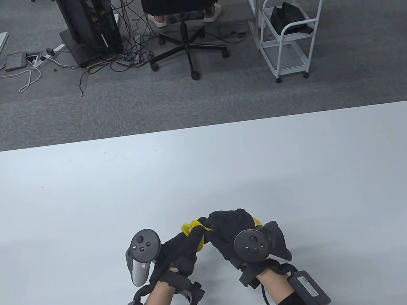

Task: Coil the rope

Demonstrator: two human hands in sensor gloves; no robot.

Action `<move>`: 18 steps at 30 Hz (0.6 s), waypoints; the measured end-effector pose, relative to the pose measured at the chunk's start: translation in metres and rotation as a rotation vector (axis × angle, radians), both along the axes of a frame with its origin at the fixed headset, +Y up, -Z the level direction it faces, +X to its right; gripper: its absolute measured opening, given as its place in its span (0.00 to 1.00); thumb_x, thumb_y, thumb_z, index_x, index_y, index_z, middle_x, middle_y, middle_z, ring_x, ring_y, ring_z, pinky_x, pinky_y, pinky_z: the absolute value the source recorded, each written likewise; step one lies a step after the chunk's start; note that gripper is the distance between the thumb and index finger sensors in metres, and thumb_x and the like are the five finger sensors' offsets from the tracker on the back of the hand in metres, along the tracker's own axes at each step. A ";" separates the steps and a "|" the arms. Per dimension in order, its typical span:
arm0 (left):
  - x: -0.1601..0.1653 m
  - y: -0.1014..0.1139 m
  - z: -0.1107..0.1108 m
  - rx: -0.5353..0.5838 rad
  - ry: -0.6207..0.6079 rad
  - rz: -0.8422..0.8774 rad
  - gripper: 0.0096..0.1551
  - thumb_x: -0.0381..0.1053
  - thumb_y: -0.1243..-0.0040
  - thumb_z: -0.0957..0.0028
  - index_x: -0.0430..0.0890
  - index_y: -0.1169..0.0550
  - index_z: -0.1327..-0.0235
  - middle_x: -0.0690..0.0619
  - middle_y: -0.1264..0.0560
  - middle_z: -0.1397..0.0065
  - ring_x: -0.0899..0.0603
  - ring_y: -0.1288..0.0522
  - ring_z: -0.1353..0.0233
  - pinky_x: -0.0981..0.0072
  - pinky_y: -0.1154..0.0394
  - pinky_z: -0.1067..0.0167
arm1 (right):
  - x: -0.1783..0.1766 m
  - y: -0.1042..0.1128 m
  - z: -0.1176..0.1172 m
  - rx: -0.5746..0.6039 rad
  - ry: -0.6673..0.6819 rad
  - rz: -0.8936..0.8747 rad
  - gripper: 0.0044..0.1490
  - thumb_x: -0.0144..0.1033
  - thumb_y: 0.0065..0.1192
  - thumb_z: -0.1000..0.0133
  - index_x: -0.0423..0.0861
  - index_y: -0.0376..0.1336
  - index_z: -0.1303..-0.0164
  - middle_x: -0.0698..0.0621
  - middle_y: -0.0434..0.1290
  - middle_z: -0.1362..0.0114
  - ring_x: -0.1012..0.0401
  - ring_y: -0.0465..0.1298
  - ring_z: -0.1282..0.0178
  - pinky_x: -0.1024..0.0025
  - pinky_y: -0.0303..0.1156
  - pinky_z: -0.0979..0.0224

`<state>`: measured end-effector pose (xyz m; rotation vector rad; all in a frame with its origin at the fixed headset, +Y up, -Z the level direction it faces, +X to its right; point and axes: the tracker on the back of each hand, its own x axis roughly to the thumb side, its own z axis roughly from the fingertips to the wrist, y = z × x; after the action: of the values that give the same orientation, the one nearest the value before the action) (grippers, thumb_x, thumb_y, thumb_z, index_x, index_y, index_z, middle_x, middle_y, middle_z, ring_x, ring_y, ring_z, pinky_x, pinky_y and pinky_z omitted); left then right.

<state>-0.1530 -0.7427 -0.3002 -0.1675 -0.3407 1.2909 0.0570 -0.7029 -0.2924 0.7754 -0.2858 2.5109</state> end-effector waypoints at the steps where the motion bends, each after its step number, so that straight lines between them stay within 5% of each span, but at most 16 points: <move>1: -0.001 0.000 0.000 -0.002 0.006 0.011 0.34 0.60 0.56 0.33 0.41 0.26 0.24 0.34 0.25 0.25 0.35 0.20 0.32 0.54 0.28 0.33 | -0.001 0.000 0.000 -0.003 0.005 0.001 0.25 0.45 0.56 0.36 0.46 0.64 0.33 0.41 0.67 0.24 0.40 0.70 0.30 0.29 0.57 0.27; 18: -0.007 0.001 0.001 0.004 0.002 0.320 0.34 0.59 0.59 0.34 0.44 0.35 0.18 0.38 0.35 0.16 0.36 0.29 0.22 0.55 0.36 0.25 | -0.009 -0.007 0.000 -0.066 0.052 0.046 0.25 0.46 0.55 0.36 0.46 0.66 0.34 0.41 0.70 0.27 0.40 0.72 0.32 0.29 0.58 0.28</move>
<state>-0.1597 -0.7417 -0.2997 -0.1106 -0.3792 1.6063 0.0484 -0.7096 -0.2922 0.8283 -0.1683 2.5246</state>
